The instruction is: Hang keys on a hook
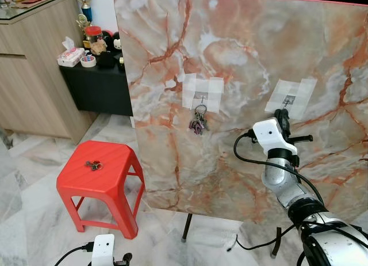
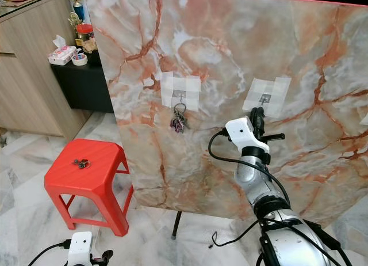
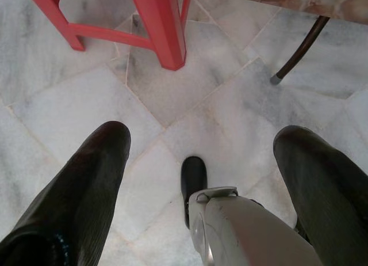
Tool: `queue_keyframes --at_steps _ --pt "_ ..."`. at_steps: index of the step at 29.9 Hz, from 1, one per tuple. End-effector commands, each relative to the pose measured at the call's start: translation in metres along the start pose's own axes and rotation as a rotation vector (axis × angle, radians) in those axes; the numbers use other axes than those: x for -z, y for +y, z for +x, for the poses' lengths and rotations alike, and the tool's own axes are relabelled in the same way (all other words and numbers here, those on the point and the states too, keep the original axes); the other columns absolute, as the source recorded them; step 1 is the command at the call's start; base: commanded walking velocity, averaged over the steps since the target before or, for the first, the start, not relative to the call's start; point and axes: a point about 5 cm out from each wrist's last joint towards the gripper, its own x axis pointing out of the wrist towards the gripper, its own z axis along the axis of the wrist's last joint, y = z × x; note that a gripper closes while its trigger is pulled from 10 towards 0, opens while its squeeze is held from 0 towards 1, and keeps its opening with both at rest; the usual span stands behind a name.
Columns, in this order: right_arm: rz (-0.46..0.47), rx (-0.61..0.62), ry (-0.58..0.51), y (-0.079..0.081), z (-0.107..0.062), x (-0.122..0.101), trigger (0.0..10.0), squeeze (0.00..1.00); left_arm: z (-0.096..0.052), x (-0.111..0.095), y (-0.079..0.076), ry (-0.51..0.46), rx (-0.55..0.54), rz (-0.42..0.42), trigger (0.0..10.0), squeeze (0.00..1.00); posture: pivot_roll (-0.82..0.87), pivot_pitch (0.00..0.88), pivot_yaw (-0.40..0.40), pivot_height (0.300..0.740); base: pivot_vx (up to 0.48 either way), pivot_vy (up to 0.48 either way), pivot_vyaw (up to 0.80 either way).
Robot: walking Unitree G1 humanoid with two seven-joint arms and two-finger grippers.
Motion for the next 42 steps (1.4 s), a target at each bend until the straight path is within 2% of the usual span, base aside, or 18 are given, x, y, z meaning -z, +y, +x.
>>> queue_keyframes --at_steps 1,10,11,21,22,23,26,28,29,30,31,33,34,35,37,39,40,42 --pt "0.006 -0.009 0.001 0.000 0.003 -0.003 10.0 0.00 -0.001 0.002 0.002 0.003 -0.006 0.003 10.0 0.00 -0.01 0.000 -0.053 0.740 0.000 0.000 0.00" --pt "0.033 -0.023 0.004 0.001 0.003 -0.003 10.0 0.00 -0.001 0.002 0.002 0.004 -0.005 0.003 10.0 0.00 -0.01 0.000 -0.054 0.740 0.000 0.000 0.00" --pt "0.050 -0.028 0.003 0.001 0.003 -0.003 10.0 1.00 -0.001 0.002 0.002 0.004 -0.005 0.003 10.0 0.00 -0.01 0.000 -0.054 0.740 0.000 0.000 0.00" --pt "0.081 -0.033 -0.021 0.003 -0.003 -0.003 10.0 1.00 -0.001 0.003 0.002 0.006 -0.006 0.001 10.0 0.00 -0.01 0.000 -0.054 0.740 0.000 0.000 0.00" --pt "0.089 -0.038 -0.025 0.004 -0.004 -0.003 10.0 0.24 -0.001 0.003 0.002 0.006 -0.005 0.001 10.0 0.00 -0.01 0.000 -0.056 0.740 0.000 0.000 0.00" --pt "0.102 -0.049 -0.029 0.006 -0.008 -0.001 10.0 0.00 -0.001 0.003 0.002 0.006 -0.005 0.000 10.0 0.00 -0.01 0.000 -0.060 0.740 0.000 0.000 0.00" --pt "0.189 -0.088 -0.004 0.013 -0.024 0.007 10.0 0.00 -0.001 0.004 0.001 0.005 -0.005 -0.003 10.0 0.00 -0.01 0.000 -0.065 0.740 0.000 0.000 0.00" --pt "0.331 -0.141 0.089 0.022 -0.043 0.021 10.0 0.00 -0.001 0.004 0.002 0.005 -0.007 -0.005 10.0 0.00 -0.01 0.000 -0.065 0.740 0.000 0.000 0.00" --pt "0.448 -0.157 0.220 0.028 -0.064 0.040 10.0 0.00 -0.001 0.004 0.002 0.005 -0.008 -0.005 10.0 0.00 -0.01 0.000 -0.067 0.740 0.000 0.000 0.00" --pt "0.478 -0.177 0.303 0.033 -0.081 0.054 10.0 0.00 -0.002 0.005 0.002 0.006 -0.008 -0.005 10.0 0.00 -0.01 0.000 -0.067 0.740 0.000 0.000 0.00" --pt "0.478 -0.177 0.303 0.033 -0.081 0.054 10.0 0.00 -0.002 0.005 0.002 0.006 -0.008 -0.005 10.0 0.00 -0.01 0.000 -0.067 0.740 0.000 0.000 0.00" --pt "0.520 -0.263 0.496 0.044 -0.125 0.086 10.0 0.00 -0.002 0.004 0.003 0.006 -0.008 -0.002 10.0 0.00 -0.02 0.000 -0.063 0.740 0.000 0.000 0.00" --pt "0.520 -0.263 0.496 0.044 -0.125 0.086 10.0 0.00 -0.002 0.004 0.003 0.006 -0.008 -0.002 10.0 0.00 -0.02 0.000 -0.063 0.740 0.000 0.000 0.00" --pt "0.527 -0.282 0.608 0.047 -0.148 0.101 10.0 0.00 -0.002 0.004 0.003 0.007 -0.009 0.001 10.0 0.00 -0.02 0.000 -0.059 0.740 0.000 0.000 0.00" --pt "0.528 -0.286 0.641 0.047 -0.155 0.106 10.0 0.00 -0.002 0.004 0.004 0.008 -0.009 0.003 10.0 0.00 -0.02 0.000 -0.058 0.740 0.000 0.000 0.00" --pt "0.665 -0.319 0.892 0.053 -0.187 0.126 10.0 0.00 -0.001 0.004 0.005 0.009 -0.007 0.010 10.0 0.00 -0.03 0.000 -0.051 0.740 0.000 0.000 0.00" --pt "0.665 -0.319 0.892 0.053 -0.187 0.126 10.0 0.00 -0.001 0.004 0.005 0.009 -0.007 0.010 10.0 0.00 -0.03 0.000 -0.051 0.740 0.000 0.000 0.00" --pt "0.729 -0.343 1.049 0.052 -0.215 0.141 10.0 0.00 -0.001 0.002 0.003 0.008 0.001 0.017 10.0 0.00 -0.03 0.000 -0.045 0.740 0.000 0.000 0.00"
